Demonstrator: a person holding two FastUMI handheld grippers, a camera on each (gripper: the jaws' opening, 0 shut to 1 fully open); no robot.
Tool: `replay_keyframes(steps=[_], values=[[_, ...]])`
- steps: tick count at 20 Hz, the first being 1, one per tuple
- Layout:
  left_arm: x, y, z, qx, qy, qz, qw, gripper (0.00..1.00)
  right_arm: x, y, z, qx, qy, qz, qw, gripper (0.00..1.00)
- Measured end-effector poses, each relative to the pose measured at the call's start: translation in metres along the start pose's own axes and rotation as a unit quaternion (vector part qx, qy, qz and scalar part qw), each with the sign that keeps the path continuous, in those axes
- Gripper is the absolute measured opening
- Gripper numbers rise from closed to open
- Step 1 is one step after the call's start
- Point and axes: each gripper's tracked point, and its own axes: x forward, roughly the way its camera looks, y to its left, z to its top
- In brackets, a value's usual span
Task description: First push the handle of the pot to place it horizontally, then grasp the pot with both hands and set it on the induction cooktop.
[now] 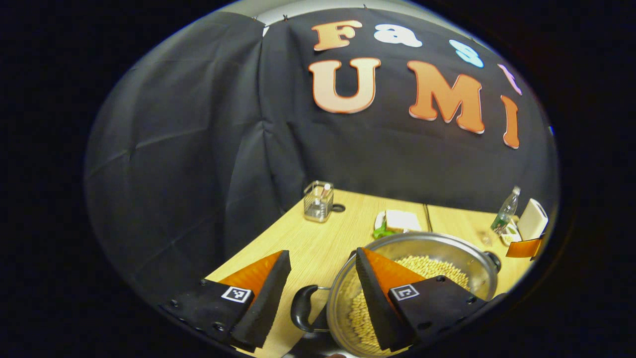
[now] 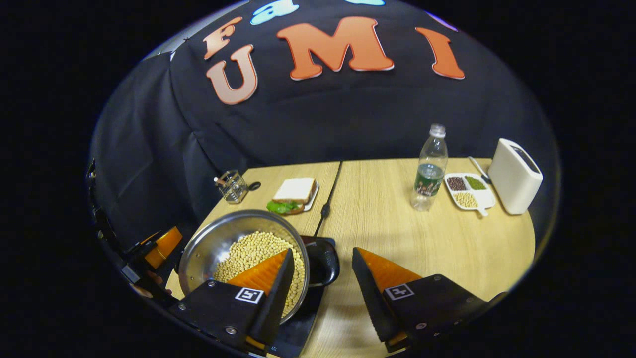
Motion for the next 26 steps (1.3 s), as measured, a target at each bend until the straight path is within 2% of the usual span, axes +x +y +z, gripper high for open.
replay_keyframes(steps=[1, 2, 5, 9, 10, 12, 14, 15, 16, 21, 22, 24, 26], values=[[-0.007, -0.003, 0.016, -0.004, -0.018, -0.003, 1.0, 0.91, -0.009, -0.006, 0.017, -0.009, -0.026, -0.002, 1.0, 0.75], [-0.013, -0.008, 0.029, -0.007, -0.033, -0.006, 0.999, 0.88, -0.017, -0.01, 0.03, -0.017, -0.044, -0.002, 0.999, 0.76], [-0.036, -0.027, 0.07, -0.006, -0.072, -0.032, 0.997, 0.88, -0.061, -0.019, 0.069, -0.032, -0.097, 0.013, 0.995, 0.81], [-0.069, -0.045, 0.123, -0.001, -0.12, -0.053, 0.991, 0.88, -0.119, -0.034, 0.119, -0.057, -0.173, 0.014, 0.983, 0.84], [-0.078, -0.049, 0.134, 0.005, -0.131, -0.058, 0.99, 0.92, -0.132, -0.036, 0.126, -0.064, -0.184, 0.018, 0.981, 0.84], [-0.099, -0.057, 0.159, 0.015, -0.155, -0.061, 0.986, 0.89, -0.158, -0.046, 0.144, -0.075, -0.213, 0.01, 0.974, 0.89], [-0.12, -0.066, 0.188, 0.021, -0.181, -0.068, 0.981, 0.9, -0.18, -0.058, 0.16, -0.087, -0.242, -0.006, 0.966, 0.93], [-0.132, -0.071, 0.203, 0.021, -0.195, -0.073, 0.978, 0.87, -0.19, -0.062, 0.168, -0.092, -0.253, -0.011, 0.963, 0.93], [-0.144, -0.075, 0.218, 0.021, -0.209, -0.077, 0.975, 0.96, -0.2, -0.068, 0.172, -0.097, -0.258, -0.016, 0.961, 0.93], [-0.204, -0.081, 0.281, 0.033, -0.277, -0.075, 0.957, 0.96, -0.257, -0.103, 0.2, -0.089, -0.308, -0.051, 0.946, 0.94], [-0.218, -0.08, 0.293, 0.033, -0.291, -0.072, 0.954, 0.96, -0.267, -0.109, 0.204, -0.086, -0.319, -0.056, 0.942, 0.89], [-0.248, -0.072, 0.314, 0.026, -0.315, -0.074, 0.946, 0.96, -0.287, -0.119, 0.211, -0.085, -0.336, -0.062, 0.936, 0.98], [-0.278, -0.063, 0.334, 0.024, -0.333, -0.078, 0.939, 0.96, -0.301, -0.129, 0.221, -0.076, -0.352, -0.068, 0.93, 0.98]])
